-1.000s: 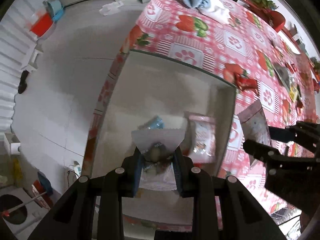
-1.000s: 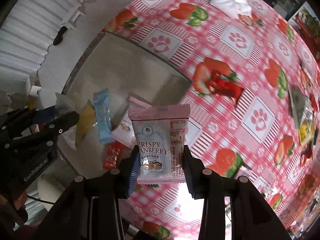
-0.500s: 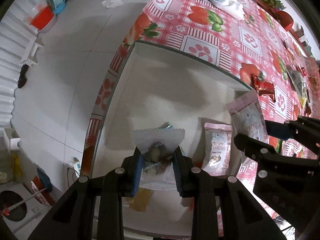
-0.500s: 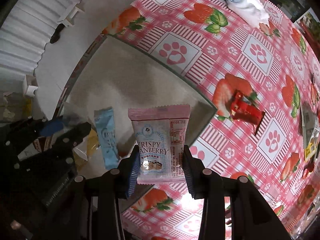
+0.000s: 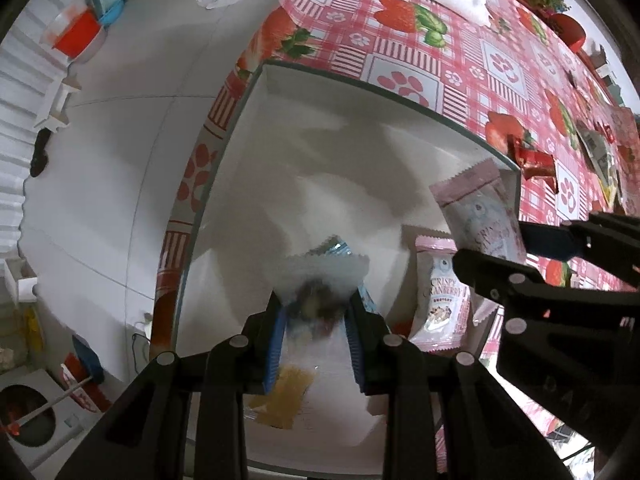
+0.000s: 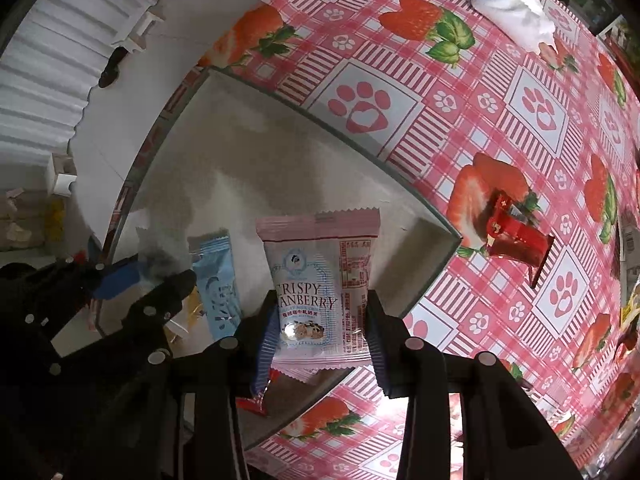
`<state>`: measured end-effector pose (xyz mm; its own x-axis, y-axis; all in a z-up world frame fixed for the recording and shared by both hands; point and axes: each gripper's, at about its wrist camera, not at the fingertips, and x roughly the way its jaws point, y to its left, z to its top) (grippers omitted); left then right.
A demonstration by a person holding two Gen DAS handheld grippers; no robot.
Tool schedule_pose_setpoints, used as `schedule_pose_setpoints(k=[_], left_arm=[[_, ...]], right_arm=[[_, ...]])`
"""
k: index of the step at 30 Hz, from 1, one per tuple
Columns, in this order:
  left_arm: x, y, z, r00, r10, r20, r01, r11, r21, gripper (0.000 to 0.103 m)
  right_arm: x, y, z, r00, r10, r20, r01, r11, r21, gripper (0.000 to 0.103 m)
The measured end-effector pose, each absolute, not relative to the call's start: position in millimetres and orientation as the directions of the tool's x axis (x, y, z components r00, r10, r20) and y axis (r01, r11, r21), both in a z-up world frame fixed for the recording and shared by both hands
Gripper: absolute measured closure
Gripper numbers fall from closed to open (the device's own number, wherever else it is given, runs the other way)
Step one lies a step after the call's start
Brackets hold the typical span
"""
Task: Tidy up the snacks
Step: 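Carry both packets over the white tray and open both tools to drop them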
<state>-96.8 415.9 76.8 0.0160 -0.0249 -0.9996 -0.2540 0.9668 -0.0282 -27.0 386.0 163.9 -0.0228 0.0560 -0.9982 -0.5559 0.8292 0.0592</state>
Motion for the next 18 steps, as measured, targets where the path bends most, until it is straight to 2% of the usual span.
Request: schedule_pose_setpoints(k=[1,3,4,7,8,9,10,18], left_arm=[[-98.0,414.5,76.4,0.016,-0.019,-1.0,-0.251,0.968,-0.023,0.058],[-98.5,411.9,78.5,0.033,-0.004,-0.999,-0.247,0.969,-0.012,0.029],[-99.3,411.1,80.1,0.043,0.006,-0.999,-0.248,0.969,-0.005,0.023],[-99.4,407.1,82.7,0.051,0.02,-0.999,-0.241,0.971,0.008,0.021],[-98.2,406.4,82.6,0.043,0.025,-0.999,-0.239,0.971,0.014,0.021],[-98.5,405.9,81.4,0.033,0.033,-0.999,-0.238,0.971,0.024,0.021],[-98.9,405.3,80.7,0.028,0.037,-0.999,-0.238,0.971,0.029,0.021],[-115.3,391.0,80.4,0.0,0.051,-0.999,-0.229,0.972,0.05,0.021]], right_arm=[[-26.3,386.8,162.9,-0.034,0.059,-0.998,-0.555,0.829,0.068,0.061],[-25.7,385.3,162.6,-0.043,0.064,-0.997,-0.55,0.831,0.077,0.059],[-25.8,385.6,162.8,-0.047,0.07,-0.996,-0.546,0.833,0.084,0.059],[-27.2,383.1,165.3,-0.053,0.088,-0.995,-0.532,0.841,0.103,0.057],[-27.3,382.6,166.0,-0.056,0.093,-0.994,-0.525,0.844,0.108,0.041],[-26.7,381.0,167.4,-0.054,0.097,-0.994,-0.521,0.846,0.111,0.017],[-27.5,379.8,171.2,-0.037,0.107,-0.994,-0.516,0.849,0.111,0.01],[-29.6,350.7,174.6,-0.044,0.106,-0.993,-0.476,0.872,0.114,0.009]])
